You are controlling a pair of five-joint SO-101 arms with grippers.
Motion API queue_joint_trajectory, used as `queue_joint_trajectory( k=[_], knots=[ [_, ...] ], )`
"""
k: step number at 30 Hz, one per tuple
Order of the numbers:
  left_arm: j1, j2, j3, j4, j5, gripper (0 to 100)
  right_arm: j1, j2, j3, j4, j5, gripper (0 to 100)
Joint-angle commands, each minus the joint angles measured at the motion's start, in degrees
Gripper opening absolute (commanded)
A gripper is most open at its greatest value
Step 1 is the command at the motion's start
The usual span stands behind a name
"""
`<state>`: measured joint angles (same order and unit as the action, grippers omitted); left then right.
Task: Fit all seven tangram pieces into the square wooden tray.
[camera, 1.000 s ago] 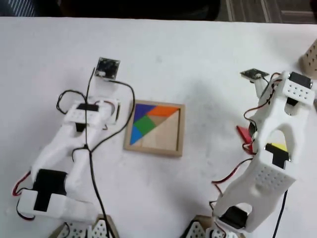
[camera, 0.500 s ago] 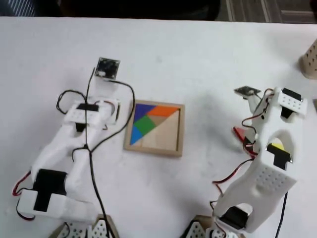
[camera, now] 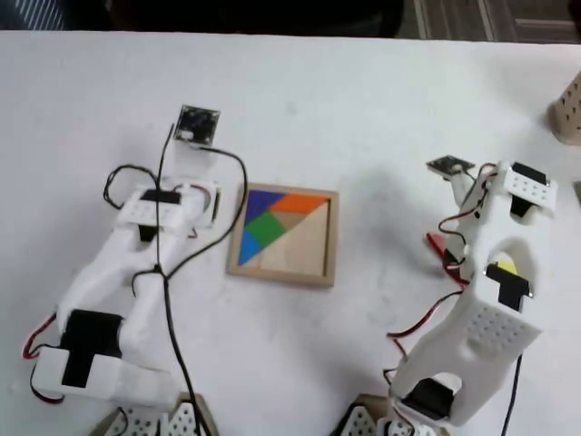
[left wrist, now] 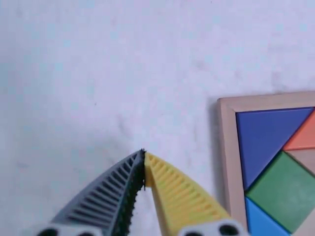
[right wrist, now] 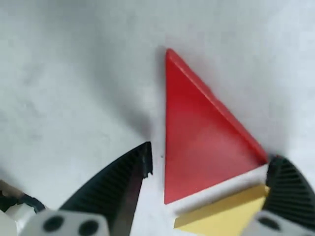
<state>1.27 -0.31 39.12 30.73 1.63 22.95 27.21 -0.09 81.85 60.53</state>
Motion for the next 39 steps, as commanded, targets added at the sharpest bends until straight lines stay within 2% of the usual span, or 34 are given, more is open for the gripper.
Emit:
queue_joint_trajectory(
  k=[1,23,29,34,39],
  knots=[
    [-0.04,-0.22,-3.25,-2.02,-0.62,2,-1.98,-0.31,-1.67,-0.66,-0.35,39.8],
    [-0.04,-0.22,-3.34,-2.02,-0.62,2,-1.36,-0.31,3.25,-4.70,-2.64,22.9],
    [-0.04,-0.22,-3.34,-2.02,-0.62,2,-1.36,-0.92,2.46,-4.26,-3.08,23.8],
    [-0.04,-0.22,-3.34,-2.02,-0.62,2,-0.04,-0.92,-2.99,1.98,-2.64,35.1],
    [-0.04,-0.22,-3.34,-2.02,-0.62,2,2.07,-0.75,-3.52,2.86,-2.64,33.0]
  ],
)
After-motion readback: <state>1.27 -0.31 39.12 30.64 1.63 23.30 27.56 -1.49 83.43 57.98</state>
